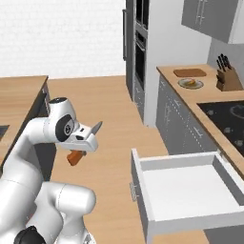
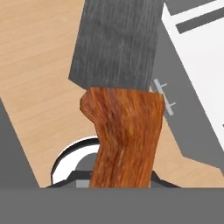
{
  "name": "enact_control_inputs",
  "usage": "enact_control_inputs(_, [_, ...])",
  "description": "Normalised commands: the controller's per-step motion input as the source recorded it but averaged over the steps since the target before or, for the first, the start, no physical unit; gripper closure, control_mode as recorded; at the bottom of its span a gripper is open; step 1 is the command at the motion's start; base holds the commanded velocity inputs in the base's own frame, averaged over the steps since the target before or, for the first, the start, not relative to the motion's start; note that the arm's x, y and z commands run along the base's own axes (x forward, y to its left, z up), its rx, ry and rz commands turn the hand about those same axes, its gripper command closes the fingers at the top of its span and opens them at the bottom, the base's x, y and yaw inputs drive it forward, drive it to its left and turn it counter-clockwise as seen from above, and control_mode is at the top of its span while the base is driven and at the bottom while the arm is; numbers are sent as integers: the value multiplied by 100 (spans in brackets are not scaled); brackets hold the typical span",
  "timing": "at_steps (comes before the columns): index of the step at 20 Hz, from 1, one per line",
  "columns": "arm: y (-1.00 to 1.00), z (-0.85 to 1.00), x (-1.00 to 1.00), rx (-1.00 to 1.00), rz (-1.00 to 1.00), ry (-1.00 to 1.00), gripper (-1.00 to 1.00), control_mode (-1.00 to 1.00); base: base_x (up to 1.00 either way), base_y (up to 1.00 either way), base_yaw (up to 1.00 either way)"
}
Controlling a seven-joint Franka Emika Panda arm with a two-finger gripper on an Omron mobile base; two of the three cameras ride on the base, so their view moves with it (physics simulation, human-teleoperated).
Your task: Pick up the knife from the drawer and place it on the cutting board. Then place the meat from the plate to the cutting board.
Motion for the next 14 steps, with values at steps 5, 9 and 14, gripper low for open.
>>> enact_control_inputs(5, [0,0,0,0,0,0,100,100,100,56,9])
enact_control_inputs(9, [0,0,0,0,0,0,100,100,100,46,-1])
enact_control_inputs(14, [0,0,0,0,0,0,100,100,100,37,-14])
